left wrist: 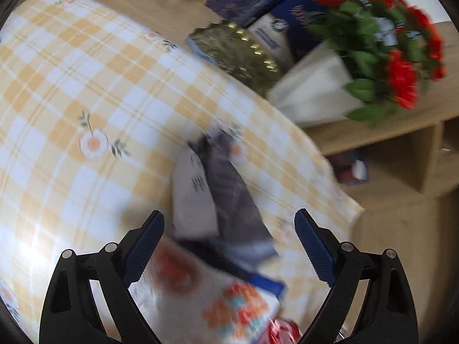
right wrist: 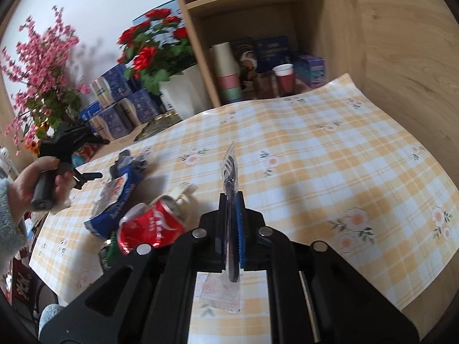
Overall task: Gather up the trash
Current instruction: 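Grasp the crumpled grey paper on the table with the left tool, then carry the plastic strip over the bin and open the right tool while the left tool carries the grey paper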
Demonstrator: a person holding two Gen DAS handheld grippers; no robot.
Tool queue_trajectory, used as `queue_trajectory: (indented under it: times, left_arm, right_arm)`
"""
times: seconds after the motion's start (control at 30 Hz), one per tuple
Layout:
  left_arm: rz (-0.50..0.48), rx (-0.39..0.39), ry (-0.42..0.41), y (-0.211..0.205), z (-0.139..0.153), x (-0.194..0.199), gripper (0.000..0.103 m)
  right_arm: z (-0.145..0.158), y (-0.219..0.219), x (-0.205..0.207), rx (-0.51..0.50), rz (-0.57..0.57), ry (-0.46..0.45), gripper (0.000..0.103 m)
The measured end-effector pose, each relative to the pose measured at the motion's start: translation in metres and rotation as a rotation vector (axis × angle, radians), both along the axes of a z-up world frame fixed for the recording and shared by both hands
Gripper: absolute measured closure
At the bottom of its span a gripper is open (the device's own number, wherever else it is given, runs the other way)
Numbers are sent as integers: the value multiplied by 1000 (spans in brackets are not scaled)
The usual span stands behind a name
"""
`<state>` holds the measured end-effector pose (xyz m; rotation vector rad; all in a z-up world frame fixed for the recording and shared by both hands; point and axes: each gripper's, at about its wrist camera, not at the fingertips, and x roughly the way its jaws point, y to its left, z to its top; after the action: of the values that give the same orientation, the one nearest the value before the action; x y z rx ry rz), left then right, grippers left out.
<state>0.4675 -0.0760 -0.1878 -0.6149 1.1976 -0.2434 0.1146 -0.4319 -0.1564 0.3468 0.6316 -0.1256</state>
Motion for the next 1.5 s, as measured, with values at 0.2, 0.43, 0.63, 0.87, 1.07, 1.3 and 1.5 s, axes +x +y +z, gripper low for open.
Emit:
queue_trajectory:
  times: [0.2,0.43,0.63,0.87,1.07,1.3,1.5]
  left_arm:
    - [-93,90,60,-31,-29,23,27]
    - [-121,89,-62,-24,-4,18,71]
    - [-128,81,-288,-8,73,-2,71]
    - [-283,121,-472,-6,136,-78,71]
    - [-417,65,-523,16,133,-186,71]
    - [-521,-17,-504,46,92,-324,71]
    - [-546,67,-502,70,53,-419,71]
  right_arm:
    - [-12,-18,-12,33,7,-7,94]
    - [-22,-28,-29,102,-32,-4,93]
    - [-16,-19,-40,129,-33,-19,93]
    - [-3,12,-56,143,17,-31,93]
    - [9,47,-76,137,84,-36,93]
    - [16,86,-109,140,142,-27,93]
    - [6,121,-138,137,209,18,93]
